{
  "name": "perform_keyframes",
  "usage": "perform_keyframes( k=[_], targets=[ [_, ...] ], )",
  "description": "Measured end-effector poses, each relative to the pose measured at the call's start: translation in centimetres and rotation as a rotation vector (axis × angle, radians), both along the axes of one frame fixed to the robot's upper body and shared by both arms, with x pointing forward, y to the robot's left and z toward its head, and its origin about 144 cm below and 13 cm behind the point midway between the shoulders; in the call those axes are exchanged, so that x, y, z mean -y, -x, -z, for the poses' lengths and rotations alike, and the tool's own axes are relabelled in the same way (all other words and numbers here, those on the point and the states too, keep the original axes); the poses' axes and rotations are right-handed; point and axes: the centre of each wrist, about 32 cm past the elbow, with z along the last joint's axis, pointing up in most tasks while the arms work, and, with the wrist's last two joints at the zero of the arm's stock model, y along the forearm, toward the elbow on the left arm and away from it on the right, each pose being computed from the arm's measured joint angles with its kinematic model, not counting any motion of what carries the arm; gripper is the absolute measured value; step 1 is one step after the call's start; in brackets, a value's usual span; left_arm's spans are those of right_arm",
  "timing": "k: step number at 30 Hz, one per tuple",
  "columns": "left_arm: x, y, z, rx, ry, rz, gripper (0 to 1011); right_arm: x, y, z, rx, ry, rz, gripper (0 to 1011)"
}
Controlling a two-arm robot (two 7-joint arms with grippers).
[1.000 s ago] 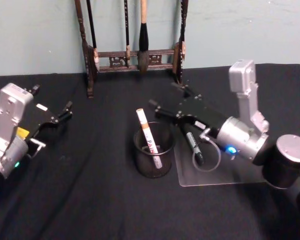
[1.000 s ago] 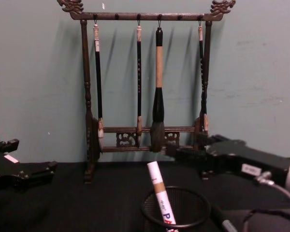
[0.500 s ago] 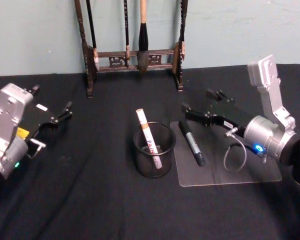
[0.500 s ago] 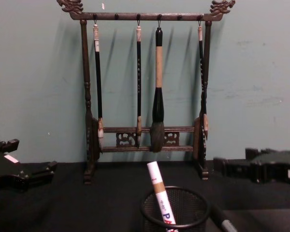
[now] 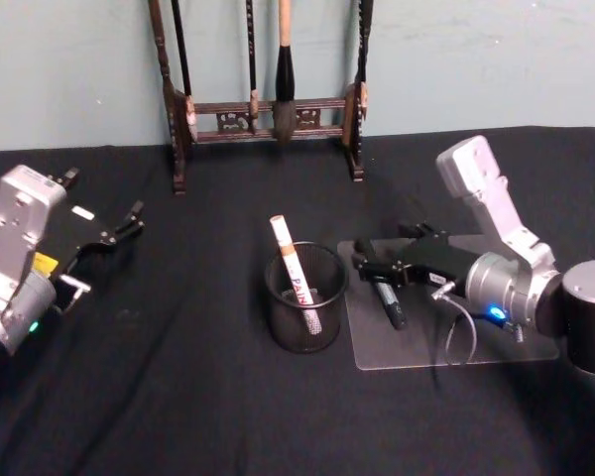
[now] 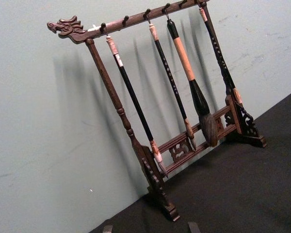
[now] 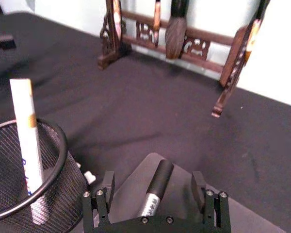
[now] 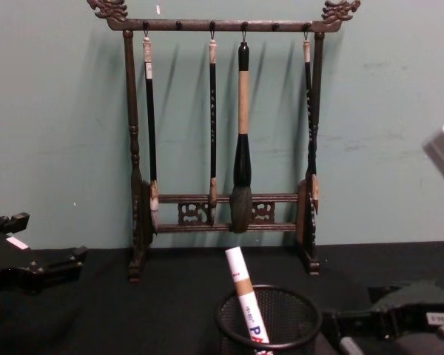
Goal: Pick up the water-based marker from the table and place it into the pen holder.
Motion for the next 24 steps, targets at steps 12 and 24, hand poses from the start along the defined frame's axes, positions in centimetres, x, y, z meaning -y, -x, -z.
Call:
perform_keyframes(
  k=[12,24],
  targets=[
    [0.0,0.0,0.0,0.000,0.000,0.000,1001,-1.5,-0.9,0.5,-0.064,0.057,0.024,1002],
    [0.0,0.0,0.0,0.000,0.000,0.000,1001,-2.3,-1.5,1.0,-0.091,0.069,0.035,1002]
  ],
)
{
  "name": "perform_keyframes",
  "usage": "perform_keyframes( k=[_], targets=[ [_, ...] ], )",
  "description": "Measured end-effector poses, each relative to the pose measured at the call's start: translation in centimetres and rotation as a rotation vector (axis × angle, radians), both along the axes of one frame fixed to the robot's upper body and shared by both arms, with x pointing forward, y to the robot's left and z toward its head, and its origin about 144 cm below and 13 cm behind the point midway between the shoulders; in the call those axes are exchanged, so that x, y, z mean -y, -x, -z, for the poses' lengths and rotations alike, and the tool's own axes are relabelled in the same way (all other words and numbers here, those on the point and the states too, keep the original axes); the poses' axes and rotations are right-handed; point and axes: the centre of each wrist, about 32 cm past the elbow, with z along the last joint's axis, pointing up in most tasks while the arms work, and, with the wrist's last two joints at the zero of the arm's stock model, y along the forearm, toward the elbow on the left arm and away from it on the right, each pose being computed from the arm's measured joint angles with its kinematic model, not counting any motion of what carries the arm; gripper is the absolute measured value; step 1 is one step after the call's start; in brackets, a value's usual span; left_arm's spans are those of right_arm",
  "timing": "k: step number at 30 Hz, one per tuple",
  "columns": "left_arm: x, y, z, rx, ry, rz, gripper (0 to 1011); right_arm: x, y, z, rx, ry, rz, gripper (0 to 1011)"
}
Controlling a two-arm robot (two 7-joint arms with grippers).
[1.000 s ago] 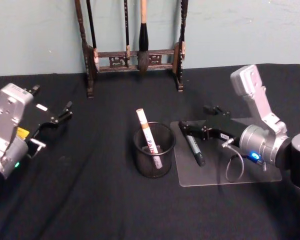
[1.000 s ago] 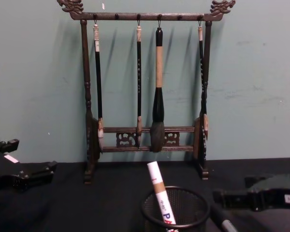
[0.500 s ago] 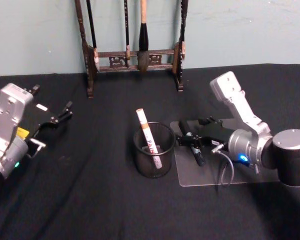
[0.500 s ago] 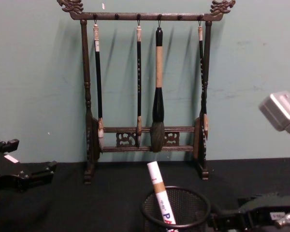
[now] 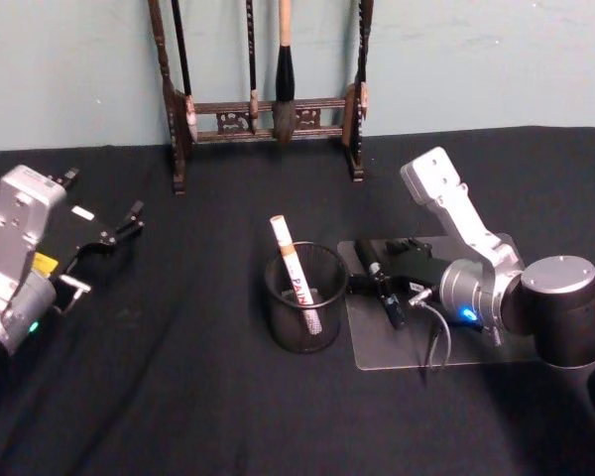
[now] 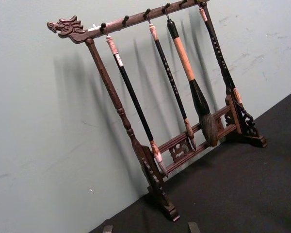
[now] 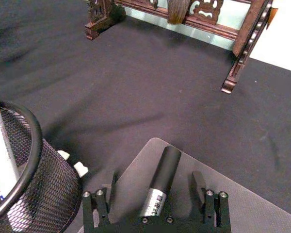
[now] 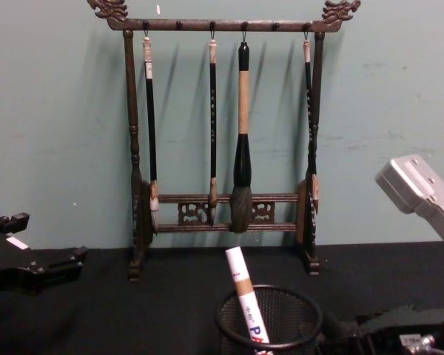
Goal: Pick up the water-based marker from the table and place it into the pen holder.
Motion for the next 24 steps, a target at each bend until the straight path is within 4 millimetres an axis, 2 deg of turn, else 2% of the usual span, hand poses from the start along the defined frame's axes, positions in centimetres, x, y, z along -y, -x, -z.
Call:
perform_keyframes(
  k=[24],
  targets=[
    [0.00,0.00,0.00,0.000,0.000,0.000,1001,0.13,-0.18,0.49,-0.006,-0.010,0.009,1003]
  ],
)
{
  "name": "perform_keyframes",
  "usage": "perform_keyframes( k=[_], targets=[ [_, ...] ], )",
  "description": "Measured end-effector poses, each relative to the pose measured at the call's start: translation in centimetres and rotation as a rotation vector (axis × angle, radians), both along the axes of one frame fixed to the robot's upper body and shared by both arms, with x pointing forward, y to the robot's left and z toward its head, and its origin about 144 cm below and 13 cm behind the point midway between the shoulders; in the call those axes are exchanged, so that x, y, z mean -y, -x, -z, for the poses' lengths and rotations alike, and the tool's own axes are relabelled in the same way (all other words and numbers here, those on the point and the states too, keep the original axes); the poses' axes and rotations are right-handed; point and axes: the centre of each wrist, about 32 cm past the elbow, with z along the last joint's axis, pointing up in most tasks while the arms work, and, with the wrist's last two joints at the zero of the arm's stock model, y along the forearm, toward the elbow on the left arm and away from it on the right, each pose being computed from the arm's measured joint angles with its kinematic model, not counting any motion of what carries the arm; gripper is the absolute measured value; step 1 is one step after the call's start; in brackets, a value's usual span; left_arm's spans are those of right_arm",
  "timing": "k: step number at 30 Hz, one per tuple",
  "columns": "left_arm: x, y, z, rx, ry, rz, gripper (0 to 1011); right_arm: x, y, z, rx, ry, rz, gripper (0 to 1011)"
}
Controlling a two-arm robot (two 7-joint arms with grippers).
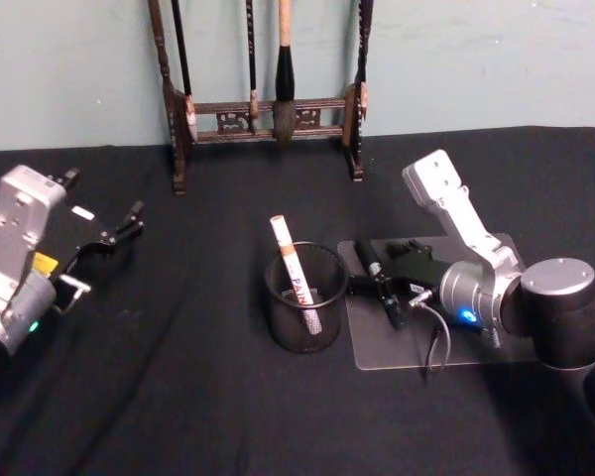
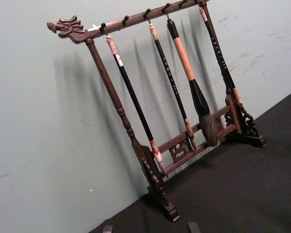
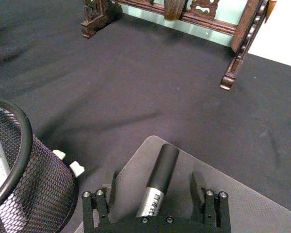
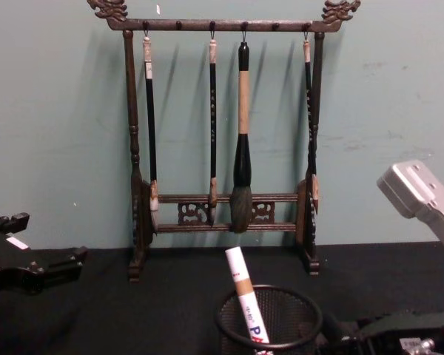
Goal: Pick up the water-based marker from the table and place it into the pen holder.
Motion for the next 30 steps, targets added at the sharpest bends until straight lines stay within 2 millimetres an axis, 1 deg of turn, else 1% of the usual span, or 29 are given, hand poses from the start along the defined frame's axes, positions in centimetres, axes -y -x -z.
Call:
perform_keyframes(
  k=[26,28,30],
  targets=[
    [0.00,0.00,0.00,0.000,0.000,0.000,1001,0.03,0.00,0.20,0.005,0.008,-0.008,1002],
    [0.00,0.00,0.00,0.000,0.000,0.000,1001,0.03,-0.01,0.19,0.005,0.008,-0.008,992],
    [0.00,0.00,0.00,0.000,0.000,0.000,1001,0.03,-0.01,0.19,0.005,0.008,-0.008,954]
  ],
)
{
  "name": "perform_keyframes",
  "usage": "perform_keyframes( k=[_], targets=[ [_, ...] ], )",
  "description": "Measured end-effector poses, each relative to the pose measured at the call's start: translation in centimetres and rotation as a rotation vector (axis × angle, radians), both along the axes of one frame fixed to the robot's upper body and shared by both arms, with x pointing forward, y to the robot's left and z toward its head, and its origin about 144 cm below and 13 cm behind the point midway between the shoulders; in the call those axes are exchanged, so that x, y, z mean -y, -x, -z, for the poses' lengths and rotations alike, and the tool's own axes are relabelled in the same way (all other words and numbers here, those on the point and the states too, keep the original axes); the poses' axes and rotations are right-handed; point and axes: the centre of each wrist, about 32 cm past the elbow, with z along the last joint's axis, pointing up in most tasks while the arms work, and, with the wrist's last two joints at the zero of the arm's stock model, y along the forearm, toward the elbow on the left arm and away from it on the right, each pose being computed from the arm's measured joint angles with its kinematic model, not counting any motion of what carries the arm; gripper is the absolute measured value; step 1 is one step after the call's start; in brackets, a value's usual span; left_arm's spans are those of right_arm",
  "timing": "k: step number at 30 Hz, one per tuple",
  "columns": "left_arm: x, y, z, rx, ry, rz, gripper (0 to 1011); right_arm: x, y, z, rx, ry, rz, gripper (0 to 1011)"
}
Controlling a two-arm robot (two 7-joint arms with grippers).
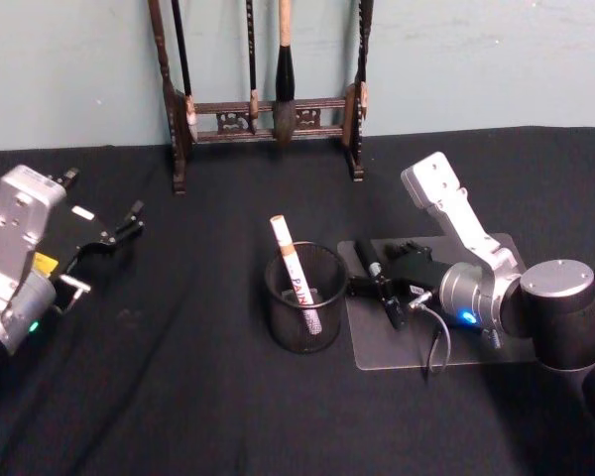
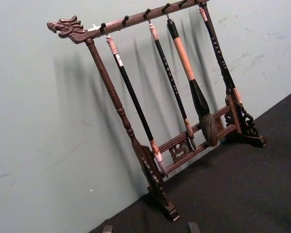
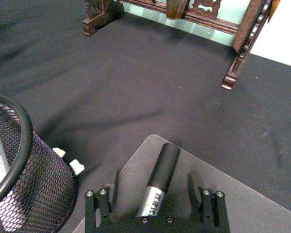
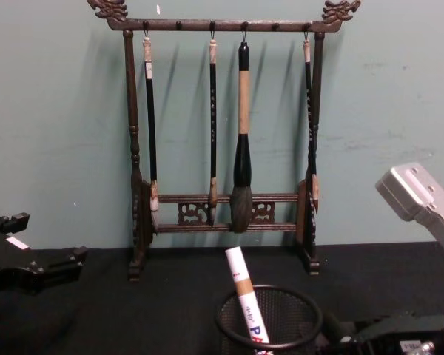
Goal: Pick up the water-based marker from the table and place it into the pen holder.
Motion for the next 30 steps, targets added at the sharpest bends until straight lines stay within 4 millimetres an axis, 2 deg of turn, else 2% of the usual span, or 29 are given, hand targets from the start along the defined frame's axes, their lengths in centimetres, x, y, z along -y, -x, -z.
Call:
perform_keyframes(
  k=[10,13,17,18,20,22,30],
  targets=[
    [0.00,0.00,0.00,0.000,0.000,0.000,1001,0.00,0.00,0.00,-0.001,-0.001,0.001,682],
    [0.00,0.00,0.00,0.000,0.000,0.000,1001,0.00,0.00,0.00,-0.002,-0.001,0.001,549],
    [0.00,0.00,0.00,0.000,0.000,0.000,1001,0.00,0.00,0.00,-0.002,-0.001,0.001,478],
    [0.00,0.00,0.00,0.000,0.000,0.000,1001,0.00,0.00,0.00,-0.002,-0.002,0.001,405],
    [0.00,0.00,0.00,0.000,0.000,0.000,1001,0.00,0.00,0.00,-0.002,-0.002,0.001,366],
    [0.00,0.00,0.00,0.000,0.000,0.000,1001,0.00,0.00,0.00,-0.003,-0.002,0.001,272],
    [0.00,0.00,0.00,0.000,0.000,0.000,1001,0.00,0.00,0.00,-0.003,-0.002,0.002,241]
  ],
)
